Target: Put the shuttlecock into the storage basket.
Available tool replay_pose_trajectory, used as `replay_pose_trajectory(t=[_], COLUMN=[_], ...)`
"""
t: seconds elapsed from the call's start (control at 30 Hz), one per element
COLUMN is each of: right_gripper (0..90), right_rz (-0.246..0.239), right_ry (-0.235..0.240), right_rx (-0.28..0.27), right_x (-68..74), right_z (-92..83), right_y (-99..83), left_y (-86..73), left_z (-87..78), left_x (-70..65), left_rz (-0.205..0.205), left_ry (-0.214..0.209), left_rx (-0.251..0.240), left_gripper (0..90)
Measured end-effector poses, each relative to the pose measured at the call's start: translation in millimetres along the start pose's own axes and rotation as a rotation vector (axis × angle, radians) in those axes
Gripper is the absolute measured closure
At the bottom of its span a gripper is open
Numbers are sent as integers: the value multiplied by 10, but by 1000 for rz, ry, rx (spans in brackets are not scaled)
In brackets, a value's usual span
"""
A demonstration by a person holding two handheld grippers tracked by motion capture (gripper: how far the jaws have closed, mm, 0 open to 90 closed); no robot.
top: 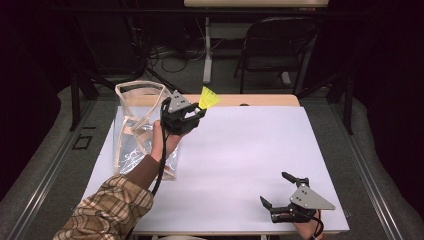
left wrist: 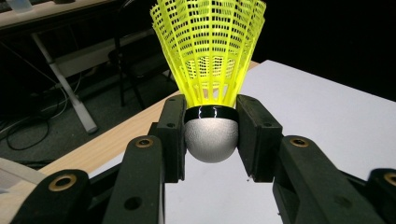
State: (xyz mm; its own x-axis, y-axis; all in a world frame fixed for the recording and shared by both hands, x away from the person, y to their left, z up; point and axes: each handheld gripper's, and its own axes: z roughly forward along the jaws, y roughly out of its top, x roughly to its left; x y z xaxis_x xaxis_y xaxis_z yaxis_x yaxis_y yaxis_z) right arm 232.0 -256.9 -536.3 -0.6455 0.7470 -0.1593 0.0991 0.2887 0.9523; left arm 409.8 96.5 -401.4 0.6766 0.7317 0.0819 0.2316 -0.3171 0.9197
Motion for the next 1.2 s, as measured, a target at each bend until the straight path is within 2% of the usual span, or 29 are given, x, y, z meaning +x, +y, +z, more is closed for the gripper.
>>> replay_pose_trajectory(t=[1.2], right_gripper=[0], right_rz=[0], right_ry=[-5], right_rx=[2], right_x=[-4], right_z=[0], right_y=[-2], left_y=[100], left_z=[-215], left_x=[377], left_rz=[-12], left_ry=[92], left_rx=[-29], left_gripper=[652])
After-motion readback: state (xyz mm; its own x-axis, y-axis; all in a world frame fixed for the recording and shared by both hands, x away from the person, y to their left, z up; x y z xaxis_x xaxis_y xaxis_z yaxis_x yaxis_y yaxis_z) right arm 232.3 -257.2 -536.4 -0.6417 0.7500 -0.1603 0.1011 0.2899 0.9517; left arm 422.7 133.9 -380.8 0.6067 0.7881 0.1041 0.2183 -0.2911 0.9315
